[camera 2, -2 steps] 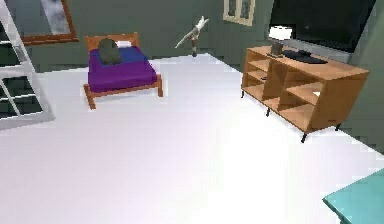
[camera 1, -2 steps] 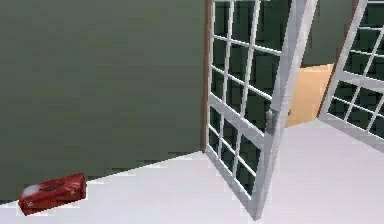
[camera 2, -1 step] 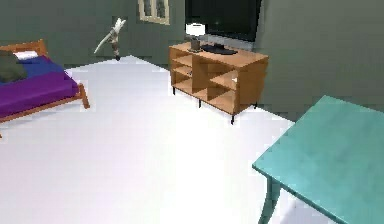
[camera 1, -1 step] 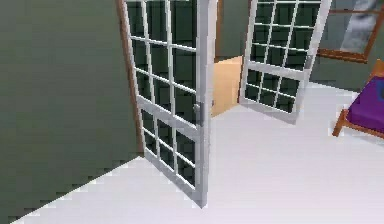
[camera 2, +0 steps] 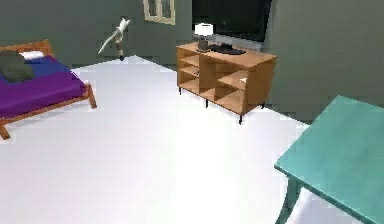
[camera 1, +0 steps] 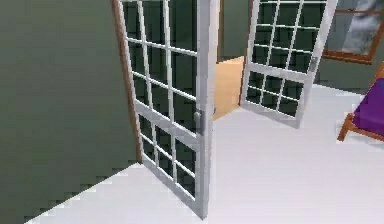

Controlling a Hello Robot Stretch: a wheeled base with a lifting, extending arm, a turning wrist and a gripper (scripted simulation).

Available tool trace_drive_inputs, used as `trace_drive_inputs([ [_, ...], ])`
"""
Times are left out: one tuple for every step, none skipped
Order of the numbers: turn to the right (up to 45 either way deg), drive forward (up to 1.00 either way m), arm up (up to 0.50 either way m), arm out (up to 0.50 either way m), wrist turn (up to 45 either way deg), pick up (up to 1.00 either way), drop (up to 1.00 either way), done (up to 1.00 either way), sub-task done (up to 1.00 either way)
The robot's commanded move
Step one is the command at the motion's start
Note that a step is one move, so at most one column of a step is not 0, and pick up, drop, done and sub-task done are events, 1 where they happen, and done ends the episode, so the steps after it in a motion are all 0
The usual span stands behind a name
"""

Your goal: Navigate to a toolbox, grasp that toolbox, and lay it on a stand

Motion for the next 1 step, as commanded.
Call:
trace_drive_inputs([
  [-33.0, 0.00, 0.00, 0.00, 0.0, 0.00, 0.00, 0.00, 0.00],
])
